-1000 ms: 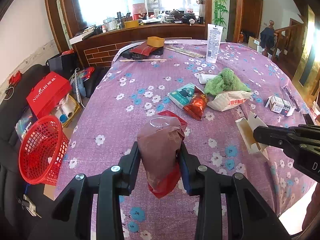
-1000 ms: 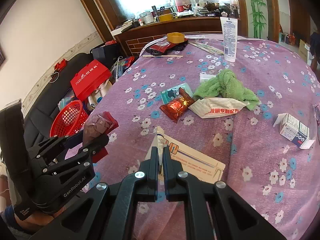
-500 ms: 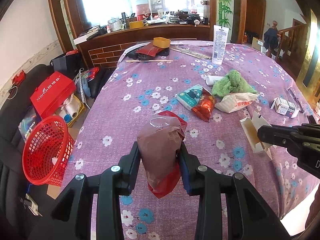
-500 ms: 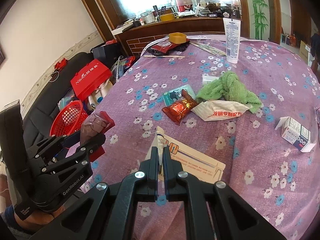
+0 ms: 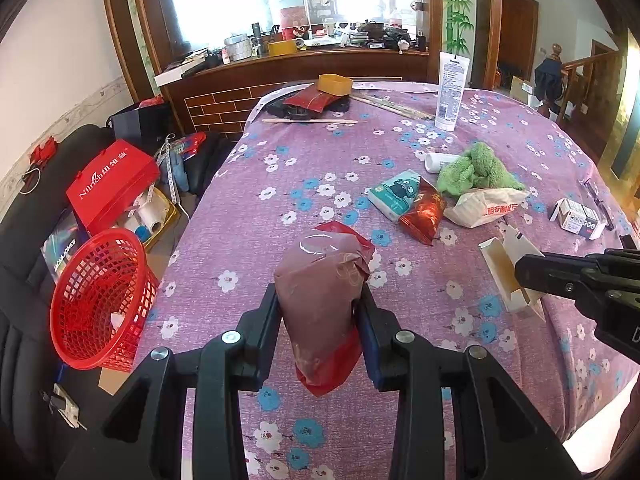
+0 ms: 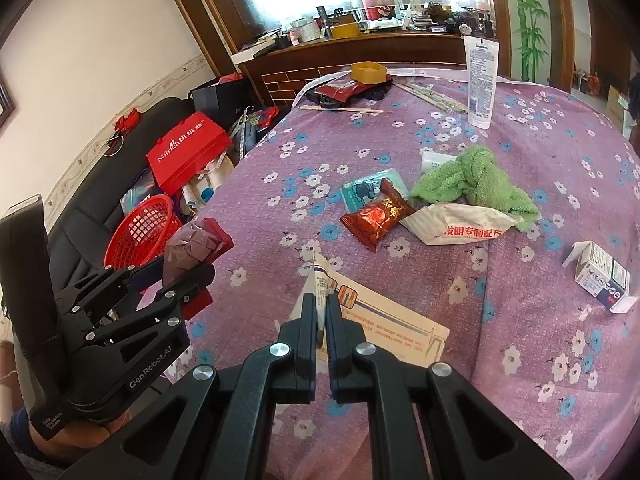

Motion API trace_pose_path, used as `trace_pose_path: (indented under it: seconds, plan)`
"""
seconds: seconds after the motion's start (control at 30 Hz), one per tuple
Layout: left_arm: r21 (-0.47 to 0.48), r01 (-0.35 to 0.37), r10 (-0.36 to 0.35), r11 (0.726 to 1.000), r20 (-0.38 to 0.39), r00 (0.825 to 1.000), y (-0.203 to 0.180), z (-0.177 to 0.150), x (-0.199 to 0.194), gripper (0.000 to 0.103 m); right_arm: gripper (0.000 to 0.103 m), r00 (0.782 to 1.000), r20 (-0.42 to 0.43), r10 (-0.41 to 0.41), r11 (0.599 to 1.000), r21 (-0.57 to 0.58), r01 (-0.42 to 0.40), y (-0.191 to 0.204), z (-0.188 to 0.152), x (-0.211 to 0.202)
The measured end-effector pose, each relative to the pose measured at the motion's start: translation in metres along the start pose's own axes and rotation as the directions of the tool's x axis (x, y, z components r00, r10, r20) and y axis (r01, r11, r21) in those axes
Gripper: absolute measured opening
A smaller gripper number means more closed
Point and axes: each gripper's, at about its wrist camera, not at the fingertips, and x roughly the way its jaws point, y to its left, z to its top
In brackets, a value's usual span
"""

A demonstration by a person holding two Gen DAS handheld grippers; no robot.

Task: Collect trash
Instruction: 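Grasp and lift the pink plastic bag with the left tool while the right tool holds the white box, then carry the pink bag and white flattened box over the red basket with both tools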

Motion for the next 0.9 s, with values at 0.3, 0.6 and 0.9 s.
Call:
trace_pose_path:
  seconds: [0.3, 0.6, 0.9]
  plan:
    - [-0.017, -0.007, 0.007, 1.000, -0.004, 1.000, 0.010, -0.001, 0.001, 0.035, 0.005, 1.000, -0.007, 0.003, 1.000, -0.008, -0.003, 0.006, 0.002, 0.004]
    - [-0.041, -0.014, 0.013, 0.999, -0.010, 1.000, 0.021, -0.007, 0.003, 0.035, 0.005, 1.000, -0.027, 0.012, 1.000, -0.026, -0.013, 0.018, 0.004, 0.014]
    - [-0.073, -0.023, 0.022, 0.997, -0.012, 1.000, 0.036, -0.010, 0.005, 0.035, 0.006, 0.999, -0.038, 0.016, 0.999, -0.049, -0.018, 0.029, 0.007, 0.023]
